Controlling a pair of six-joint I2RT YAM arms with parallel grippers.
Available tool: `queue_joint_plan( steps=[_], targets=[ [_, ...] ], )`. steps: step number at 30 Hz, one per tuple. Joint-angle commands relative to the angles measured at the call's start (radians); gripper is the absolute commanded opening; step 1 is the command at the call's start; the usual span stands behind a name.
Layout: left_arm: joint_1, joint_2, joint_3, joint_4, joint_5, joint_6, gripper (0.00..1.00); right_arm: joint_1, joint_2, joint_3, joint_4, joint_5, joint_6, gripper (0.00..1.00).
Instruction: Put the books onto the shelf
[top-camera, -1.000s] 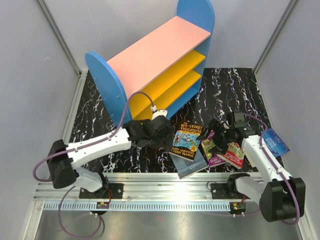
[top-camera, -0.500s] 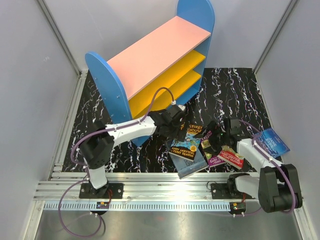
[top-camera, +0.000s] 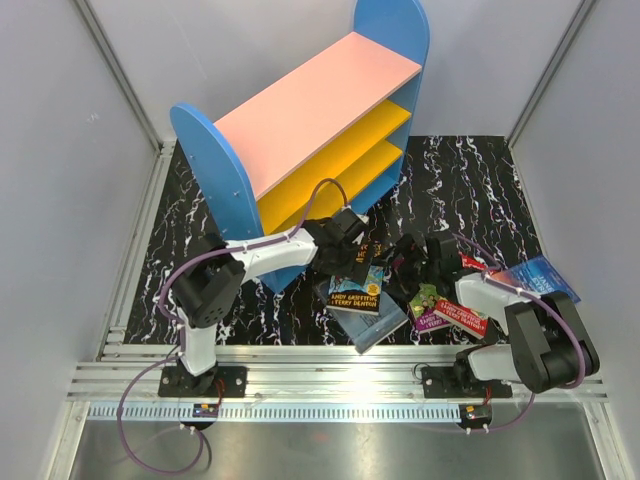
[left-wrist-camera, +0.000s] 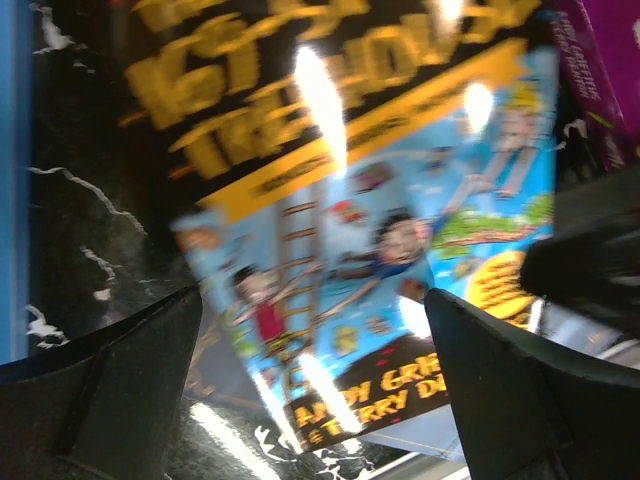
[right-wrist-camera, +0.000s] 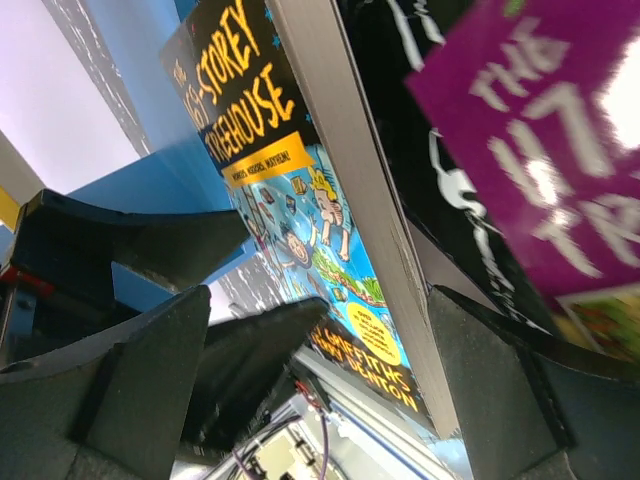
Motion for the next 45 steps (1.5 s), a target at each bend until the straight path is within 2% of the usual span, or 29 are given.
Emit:
queue_joint_plan(
  steps=[1,7,10,13,15,17,18,20,22,23,27,32,38,41,45],
  targets=[
    [-0.001,0.017,0.066,0.03,0.061,0.014,0.97,0.043,0.086,-0.028,-0.122,0.242,-0.046,1.0],
    [-0.018,0.023,0.106,0.025,0.078,0.016,0.95,0.054,0.031,0.009,-0.25,0.38,-0.095,1.0],
    [-0.049,0.029,0.12,0.022,0.095,0.02,0.93,0.055,0.046,0.021,-0.258,0.416,-0.101,0.99],
    [-0.089,0.052,0.145,0.005,0.103,0.023,0.91,0.054,0.089,0.024,-0.243,0.414,-0.103,0.88],
    [-0.106,0.06,0.143,0.005,0.104,0.019,0.89,0.054,0.109,0.018,-0.224,0.404,-0.1,0.7],
    [-0.118,0.061,0.132,0.01,0.106,0.005,0.89,0.054,0.108,-0.003,-0.198,0.394,-0.091,0.58],
    [-0.123,0.057,0.12,0.01,0.104,0.002,0.89,0.054,0.097,-0.008,-0.198,0.394,-0.089,0.44],
    [-0.123,0.051,0.108,0.016,0.106,-0.009,0.89,0.054,0.071,-0.017,-0.209,0.387,-0.086,0.3],
    [-0.123,0.043,0.096,0.016,0.109,-0.009,0.88,0.054,0.014,-0.025,-0.244,0.387,-0.083,0.07],
    [-0.123,0.041,0.092,0.016,0.109,-0.01,0.88,0.054,-0.01,-0.023,-0.262,0.387,-0.08,0.01],
    [-0.124,0.014,0.083,0.022,0.109,-0.029,0.88,0.054,-0.204,-0.006,-0.394,0.397,-0.089,0.0],
    [-0.124,-0.086,0.132,-0.025,0.069,-0.053,0.88,0.054,-0.447,0.092,-0.604,0.447,-0.129,0.0],
    [-0.118,-0.236,0.164,-0.062,0.031,-0.06,0.94,0.052,-0.627,0.233,-0.856,0.502,-0.163,0.0],
    [-0.09,-0.278,0.18,-0.062,0.076,-0.072,0.98,0.052,-0.678,0.319,-0.968,0.524,-0.166,0.0],
    [-0.075,-0.322,0.253,-0.097,0.115,-0.058,0.99,0.054,-0.739,0.464,-1.1,0.536,-0.175,0.0]
  ],
)
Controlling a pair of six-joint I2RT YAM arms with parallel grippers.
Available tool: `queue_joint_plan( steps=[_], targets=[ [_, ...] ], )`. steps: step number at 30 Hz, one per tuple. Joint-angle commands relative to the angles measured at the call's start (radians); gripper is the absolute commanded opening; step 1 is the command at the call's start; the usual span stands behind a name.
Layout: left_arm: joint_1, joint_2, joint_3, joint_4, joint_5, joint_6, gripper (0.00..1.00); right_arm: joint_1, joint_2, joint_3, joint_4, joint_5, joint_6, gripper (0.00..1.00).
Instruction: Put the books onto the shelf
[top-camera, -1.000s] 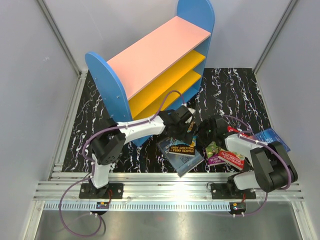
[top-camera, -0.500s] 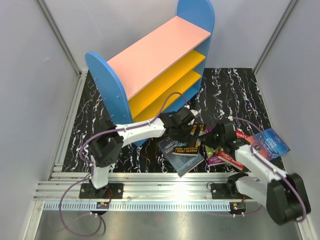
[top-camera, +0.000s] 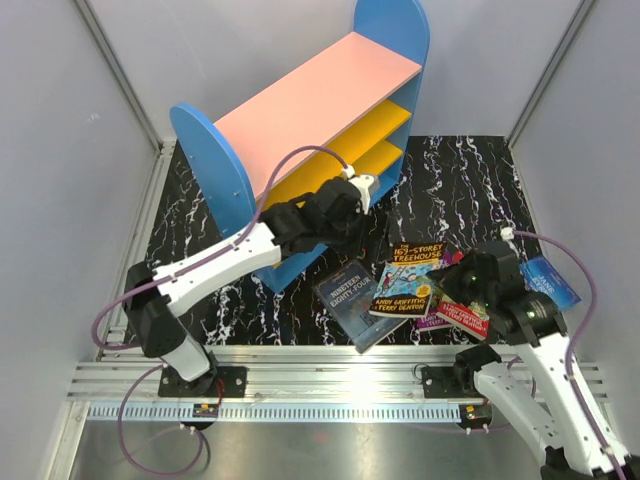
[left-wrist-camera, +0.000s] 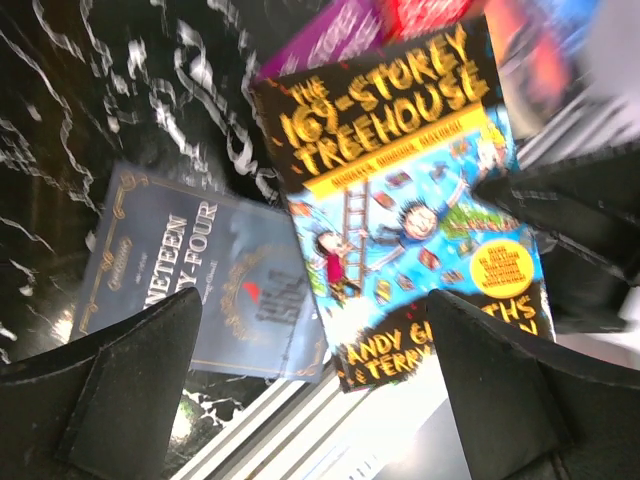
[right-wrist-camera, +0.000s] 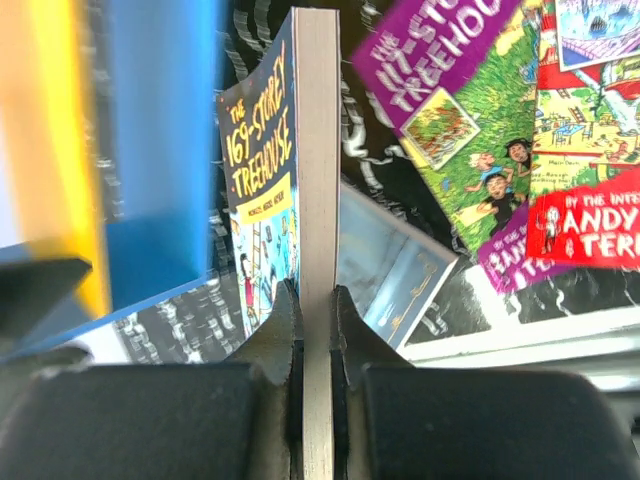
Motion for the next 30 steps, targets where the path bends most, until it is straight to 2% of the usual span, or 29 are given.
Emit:
queue_joint_plan(
  steps=[1,6,10,14,17,18,21,24,28,30],
  targets=[
    [0.013,-0.043,0.104,-0.032,0.048,0.006,0.99,0.004,-0.05,0.182,-0.119,0.017,-0.026,0.0],
    [0.014,-0.052,0.155,-0.014,0.079,-0.018,0.99,0.004,-0.078,0.383,-0.165,-0.075,-0.056,0.0],
    [0.02,-0.008,0.205,0.008,0.16,-0.021,0.99,0.004,-0.072,0.473,-0.188,-0.137,-0.06,0.0],
    [0.02,0.015,0.209,0.086,0.313,-0.053,0.99,0.004,-0.087,0.488,-0.182,-0.181,-0.045,0.0],
    [0.023,0.002,0.18,0.229,0.433,-0.118,0.99,0.004,-0.108,0.478,-0.194,-0.181,-0.045,0.0],
    [0.034,-0.006,0.149,0.32,0.473,-0.171,0.99,0.004,-0.115,0.473,-0.207,-0.175,-0.045,0.0],
    [0.048,-0.011,0.117,0.434,0.589,-0.249,0.99,0.004,-0.134,0.462,-0.216,-0.163,-0.045,0.0],
    [0.048,-0.006,0.103,0.483,0.668,-0.28,0.97,0.004,-0.142,0.455,-0.211,-0.166,-0.046,0.0],
    [0.056,0.011,0.091,0.467,0.732,-0.27,0.95,0.004,-0.144,0.462,-0.184,-0.18,-0.048,0.0],
    [0.059,0.012,0.057,0.573,0.79,-0.337,0.91,0.004,-0.141,0.459,-0.176,-0.191,-0.05,0.0]
  ],
)
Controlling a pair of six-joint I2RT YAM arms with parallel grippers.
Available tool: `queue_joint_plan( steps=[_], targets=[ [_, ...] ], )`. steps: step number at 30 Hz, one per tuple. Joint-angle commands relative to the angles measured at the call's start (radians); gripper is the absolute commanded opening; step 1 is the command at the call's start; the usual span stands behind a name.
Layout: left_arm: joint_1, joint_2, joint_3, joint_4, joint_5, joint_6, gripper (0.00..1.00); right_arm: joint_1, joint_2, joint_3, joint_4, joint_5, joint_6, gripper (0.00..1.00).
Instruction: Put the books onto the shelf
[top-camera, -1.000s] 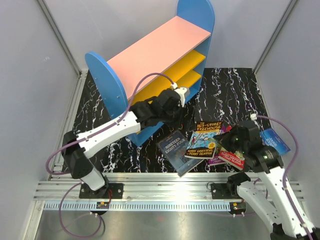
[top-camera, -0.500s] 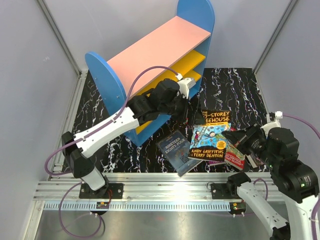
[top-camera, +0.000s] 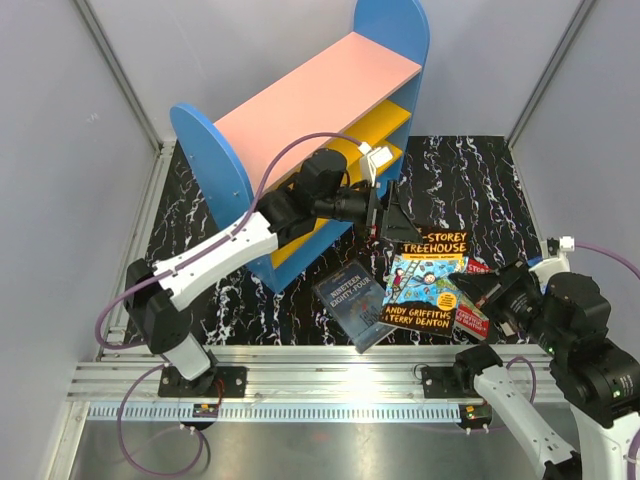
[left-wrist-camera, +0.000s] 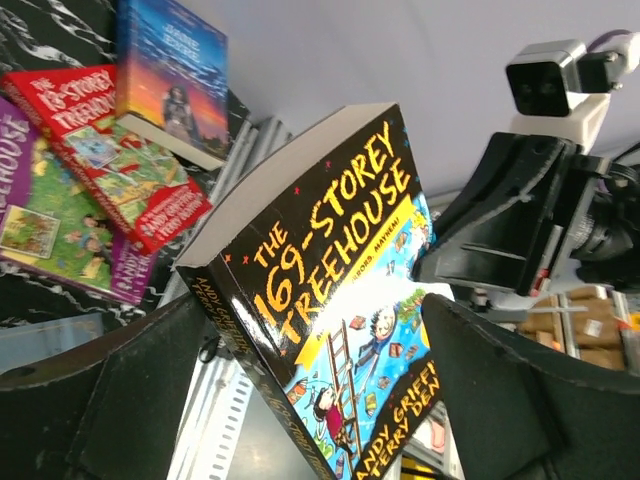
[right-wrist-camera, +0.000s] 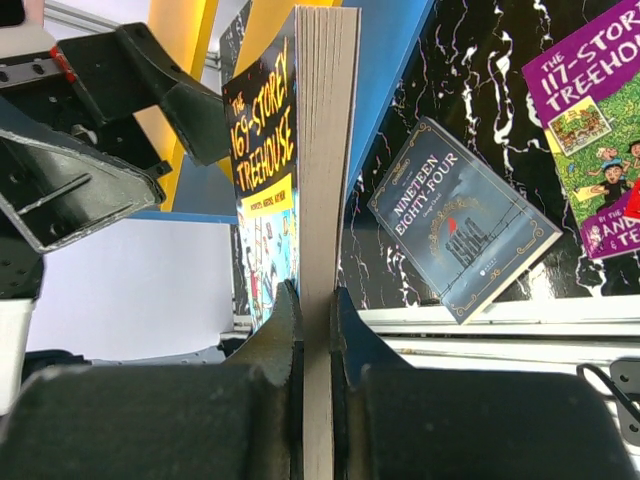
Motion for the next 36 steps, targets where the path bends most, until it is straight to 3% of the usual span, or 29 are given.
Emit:
queue_joint_plan(
  steps=[1,10,11,13,14,15,19,21,22,24,29,36],
  targets=[
    [-0.019,0.008,-0.052,0.25,0.229,-0.123,0.9,0.004,0.012,0.0,0.091,-0.063,0.006,0.0],
    [-0.03,0.046,-0.067,0.486,0.315,-0.286,0.66,0.004,0.022,-0.025,0.145,-0.091,-0.003,0.0],
    [-0.03,0.057,-0.043,0.479,0.314,-0.286,0.5,0.004,0.03,-0.028,0.148,-0.092,-0.005,0.0],
    [-0.029,0.066,-0.011,0.454,0.315,-0.278,0.27,0.004,0.035,-0.03,0.149,-0.089,-0.008,0.0],
    [-0.029,0.071,0.027,0.387,0.299,-0.248,0.08,0.006,0.041,-0.024,0.149,-0.083,-0.008,0.0],
    [-0.03,0.08,0.06,0.335,0.283,-0.222,0.0,0.006,0.042,-0.017,0.148,-0.077,-0.013,0.0],
    [-0.03,0.101,0.224,0.02,0.136,-0.062,0.0,0.004,0.077,0.039,0.105,-0.02,-0.029,0.02],
    [-0.03,0.117,0.296,-0.105,0.052,-0.008,0.0,0.004,0.088,0.081,0.079,0.013,-0.042,0.14],
    [-0.03,0.141,0.378,-0.141,0.03,0.004,0.0,0.004,0.105,0.099,0.067,0.027,-0.045,0.53],
    [-0.023,0.172,0.465,-0.23,-0.034,0.015,0.0,0.004,0.122,0.165,0.025,0.072,-0.057,1.0],
    [0.048,0.279,0.721,-0.247,-0.108,-0.049,0.0,0.004,0.171,0.326,-0.054,0.159,-0.06,1.0],
    [0.122,0.287,0.715,-0.06,-0.203,-0.178,0.0,0.004,0.159,0.36,-0.036,0.118,0.018,1.0]
  ],
)
